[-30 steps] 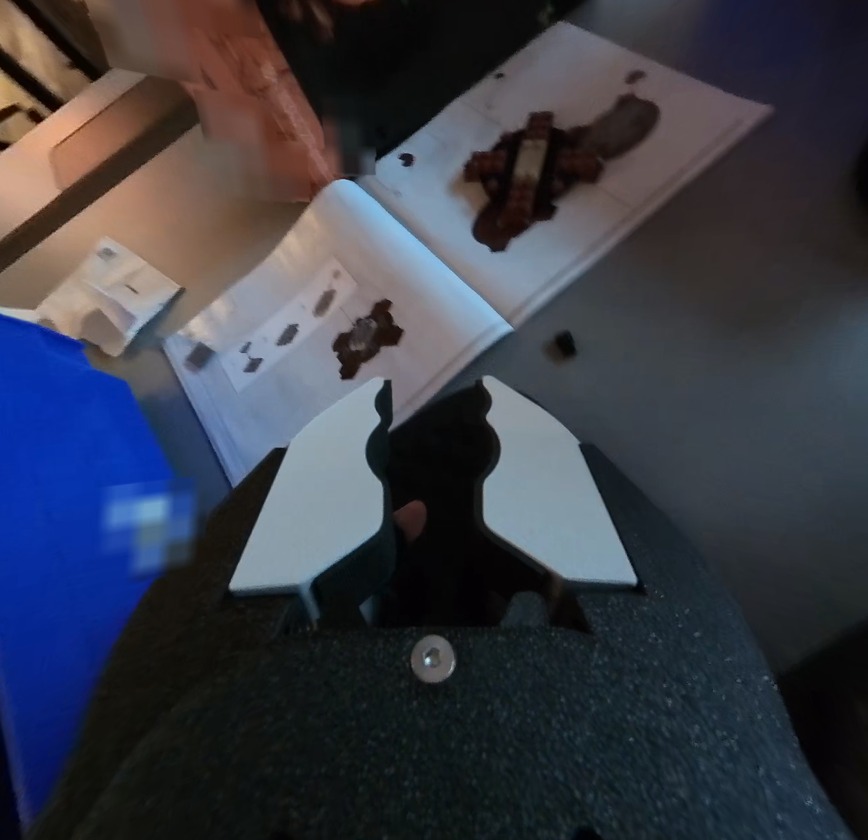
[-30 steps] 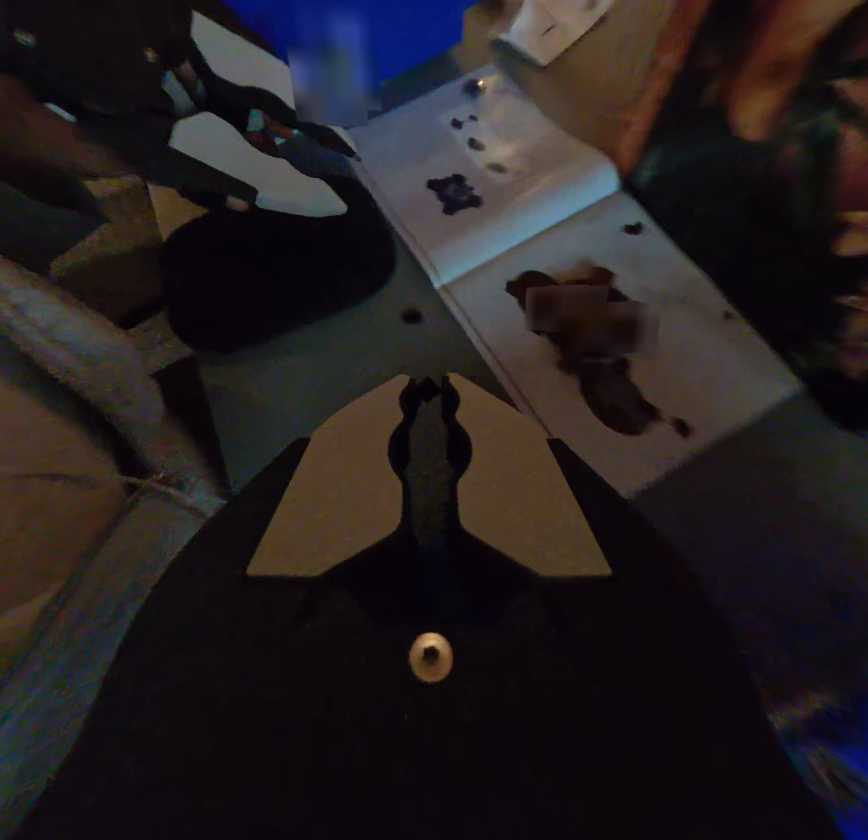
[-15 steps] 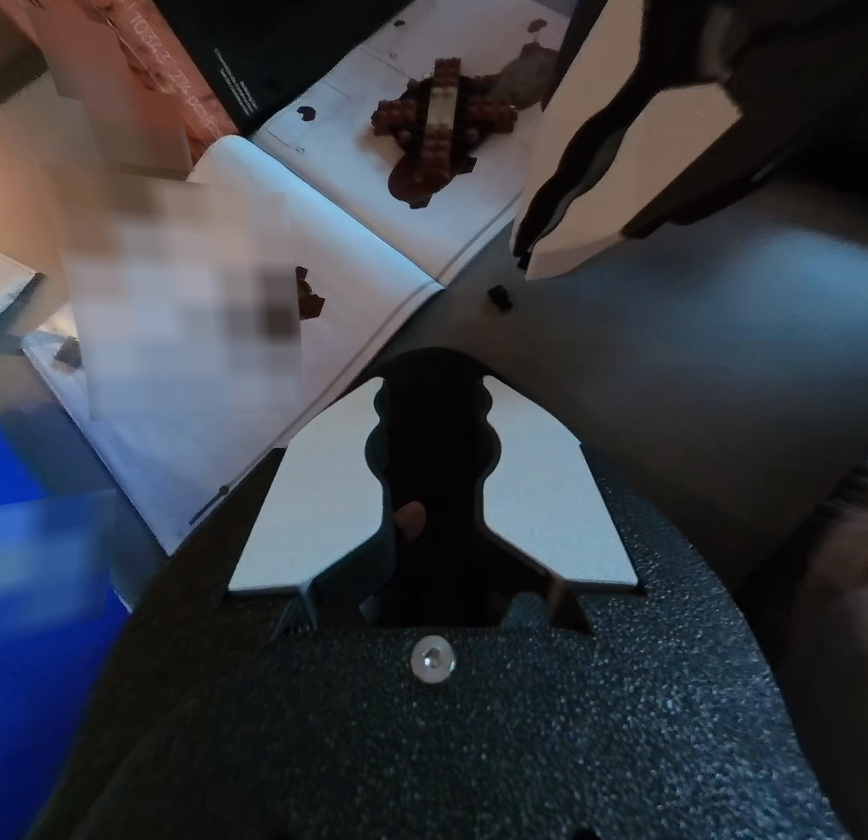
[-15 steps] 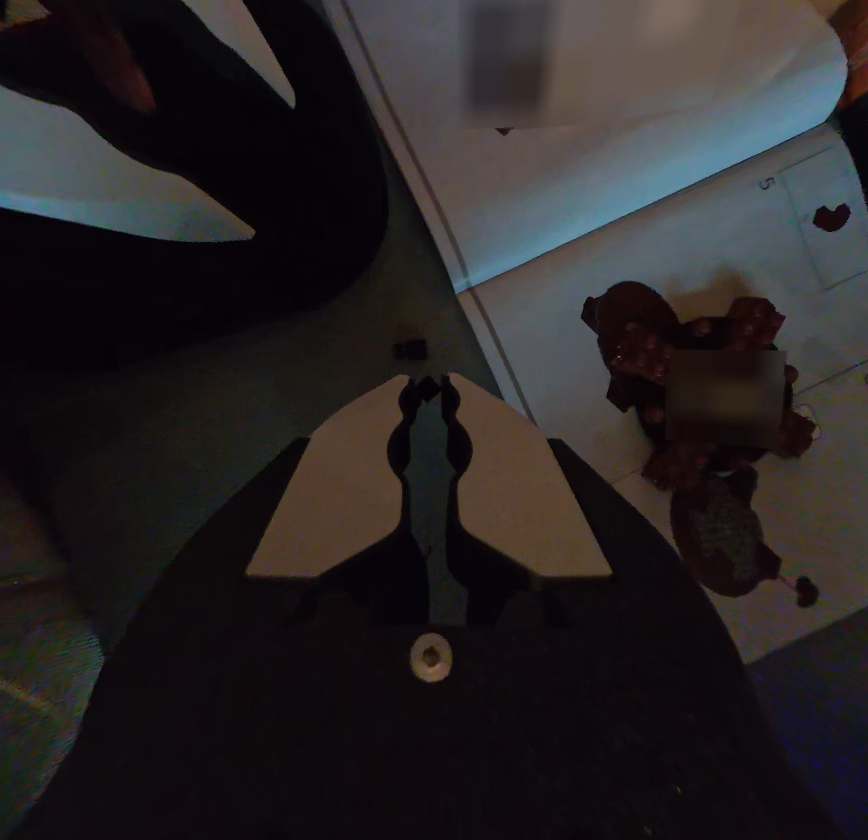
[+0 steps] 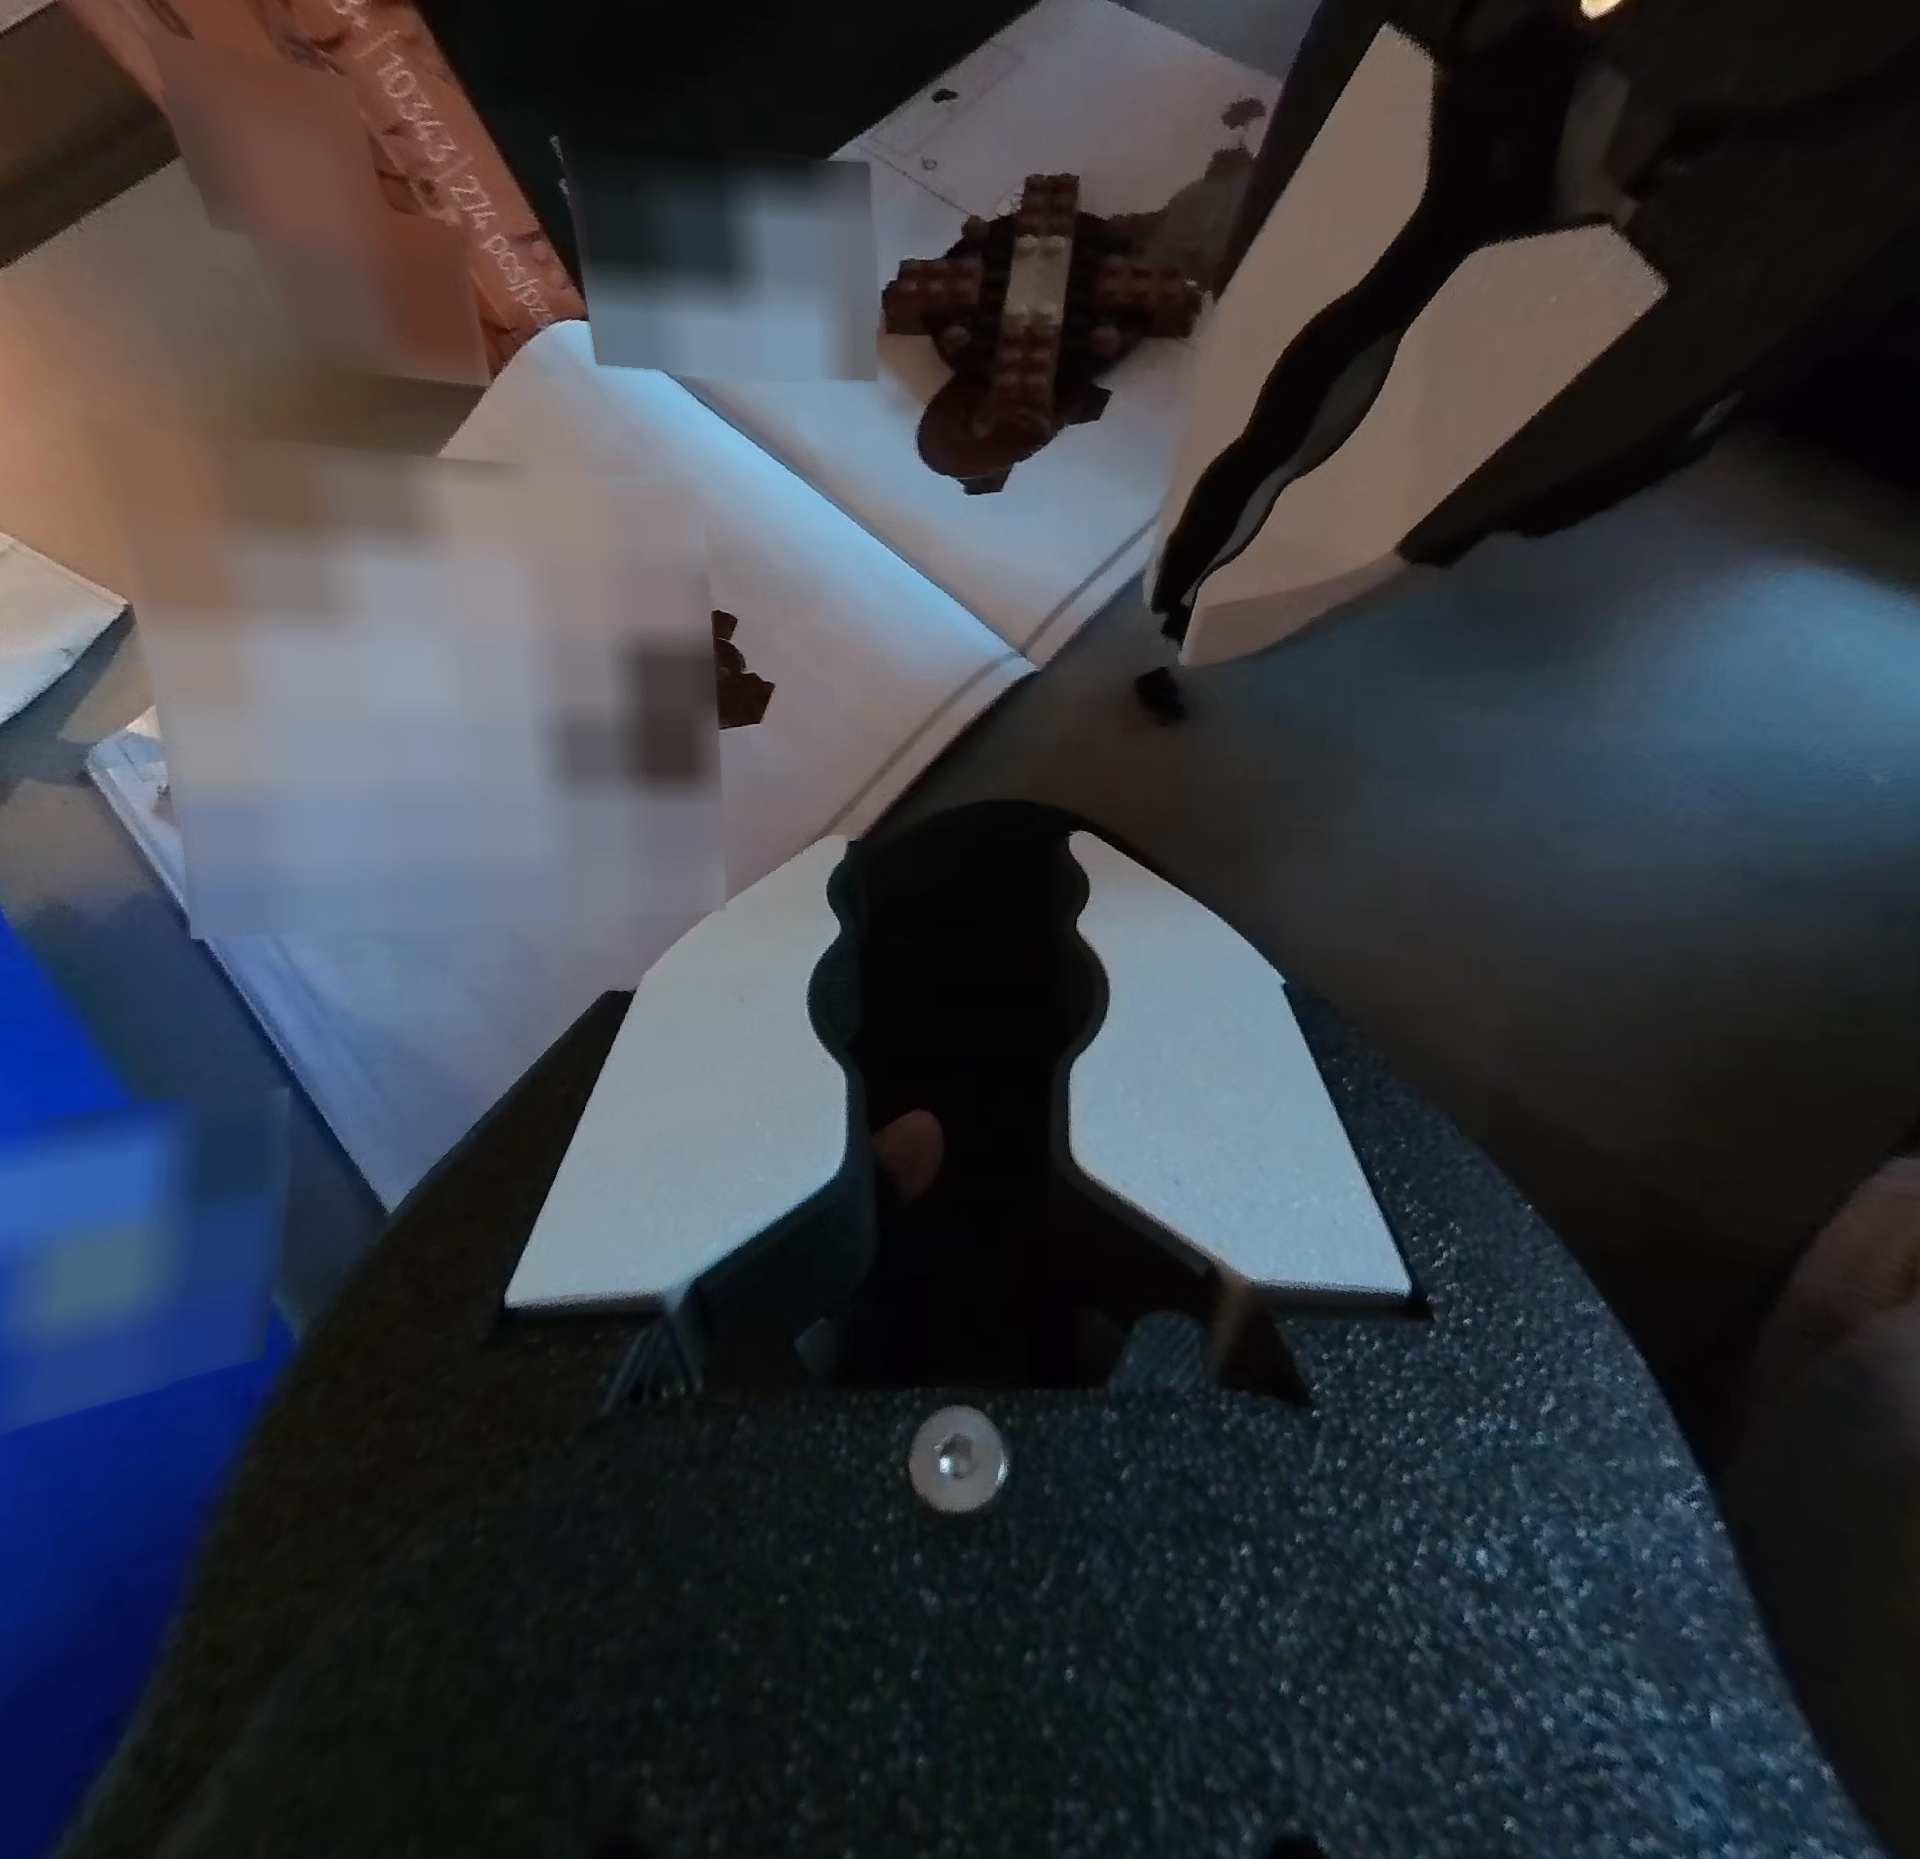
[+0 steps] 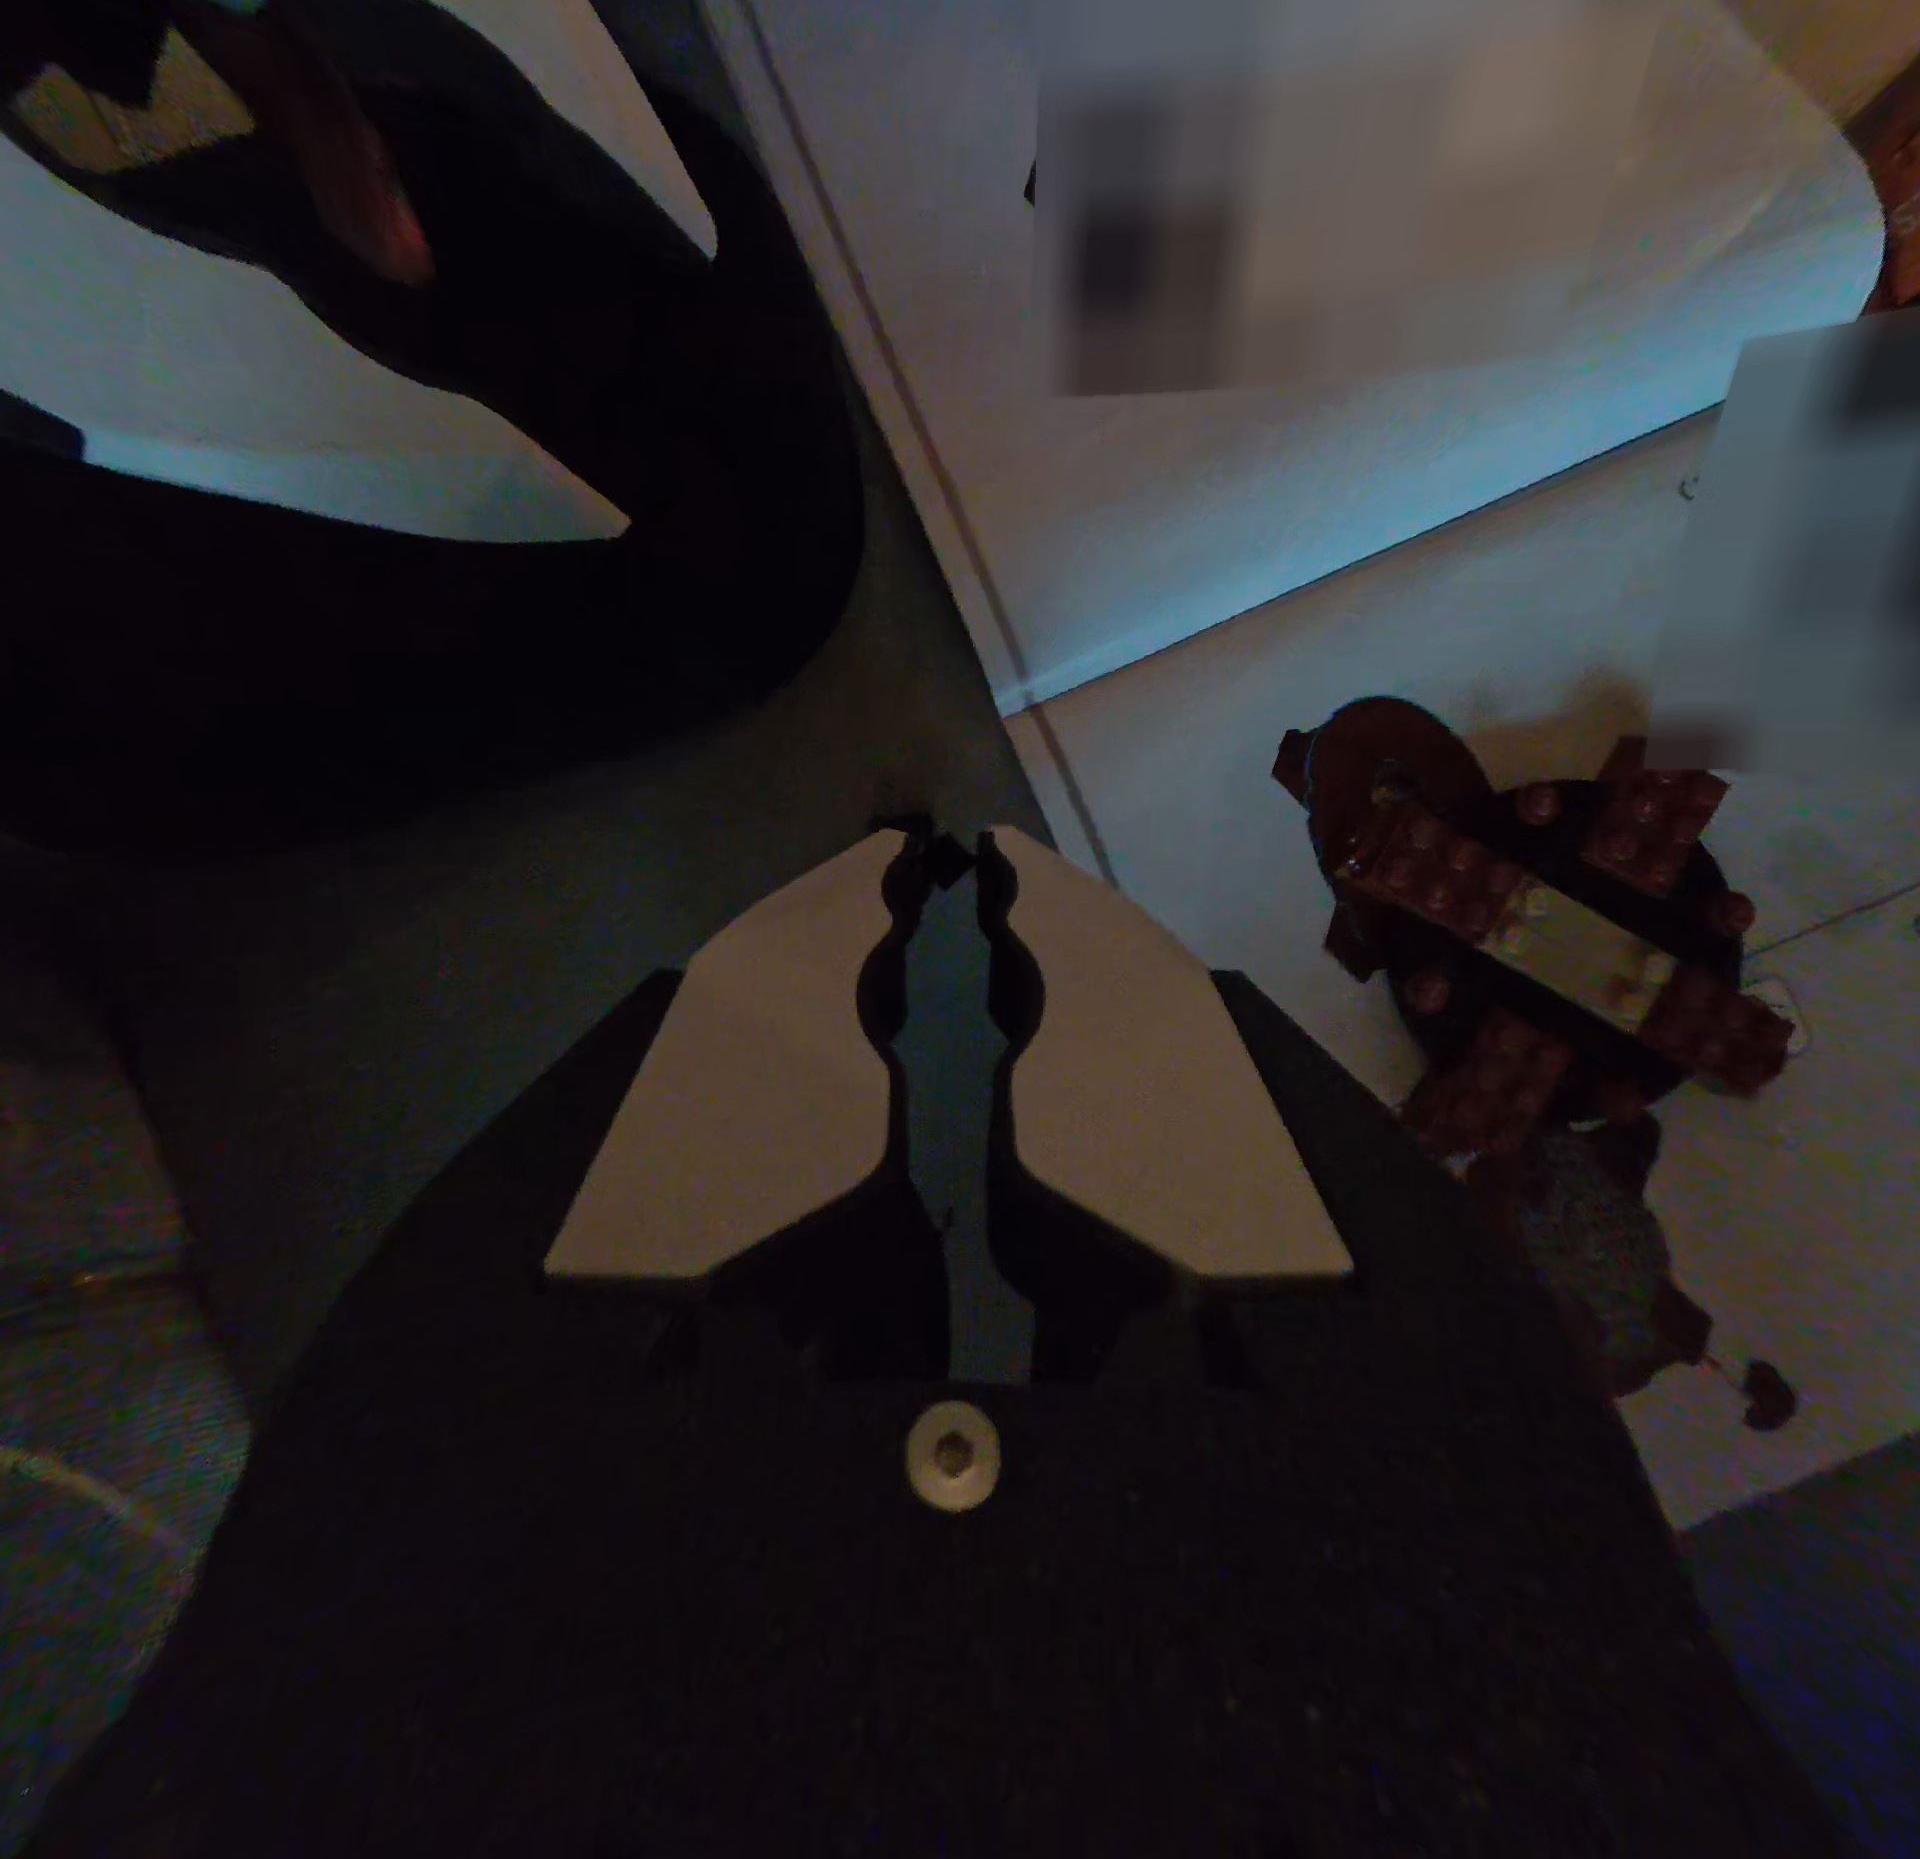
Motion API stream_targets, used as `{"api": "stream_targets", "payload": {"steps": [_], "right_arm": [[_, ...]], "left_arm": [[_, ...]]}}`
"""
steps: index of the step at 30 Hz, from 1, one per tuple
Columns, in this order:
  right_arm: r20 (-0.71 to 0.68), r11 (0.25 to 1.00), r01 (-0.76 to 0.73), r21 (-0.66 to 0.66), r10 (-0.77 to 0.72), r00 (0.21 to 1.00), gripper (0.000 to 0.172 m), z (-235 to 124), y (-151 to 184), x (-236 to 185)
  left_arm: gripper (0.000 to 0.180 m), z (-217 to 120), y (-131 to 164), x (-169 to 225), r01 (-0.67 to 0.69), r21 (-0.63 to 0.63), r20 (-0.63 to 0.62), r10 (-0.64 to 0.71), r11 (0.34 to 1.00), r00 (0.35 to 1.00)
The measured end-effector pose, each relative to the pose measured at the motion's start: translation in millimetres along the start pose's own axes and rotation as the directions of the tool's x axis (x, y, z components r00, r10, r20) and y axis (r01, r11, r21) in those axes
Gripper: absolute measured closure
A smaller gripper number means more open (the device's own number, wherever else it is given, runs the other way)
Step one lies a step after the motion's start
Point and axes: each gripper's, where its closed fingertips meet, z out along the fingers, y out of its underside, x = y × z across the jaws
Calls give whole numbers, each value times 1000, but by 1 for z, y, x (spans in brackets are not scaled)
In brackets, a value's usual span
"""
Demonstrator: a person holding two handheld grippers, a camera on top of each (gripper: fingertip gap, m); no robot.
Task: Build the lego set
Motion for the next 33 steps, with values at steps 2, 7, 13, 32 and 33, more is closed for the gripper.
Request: {"api": "stream_targets", "payload": {"steps": [2, 7, 13, 32, 33], "right_arm": [[-2, 1000, 11, 29, -11, 1000, 164, -2, -13, 5], [-8, 989, 75, 124, -75, 997, 164, 12, -81, 29], [62, 993, 115, 15, -116, 991, 163, 77, -146, 69], [26, 986, 128, -103, -126, 992, 163, 108, -155, 94], [23, 987, 126, -101, -124, 992, 163, 108, -156, 95]], "left_arm": [[146, -1, 0, -2, 5, 4, 3, -5, 1000, 1000], [146, -3, 0, 0, 20, 20, -8, -20, 1000, 1000], [145, -9, 2, 3, 51, 21, -24, -50, 998, 998], [144, -4, 13, 2, 43, 2, -123, -42, 999, 991], [144, -4, 13, 2, 40, 0, -124, -39, 999, 992]]}}
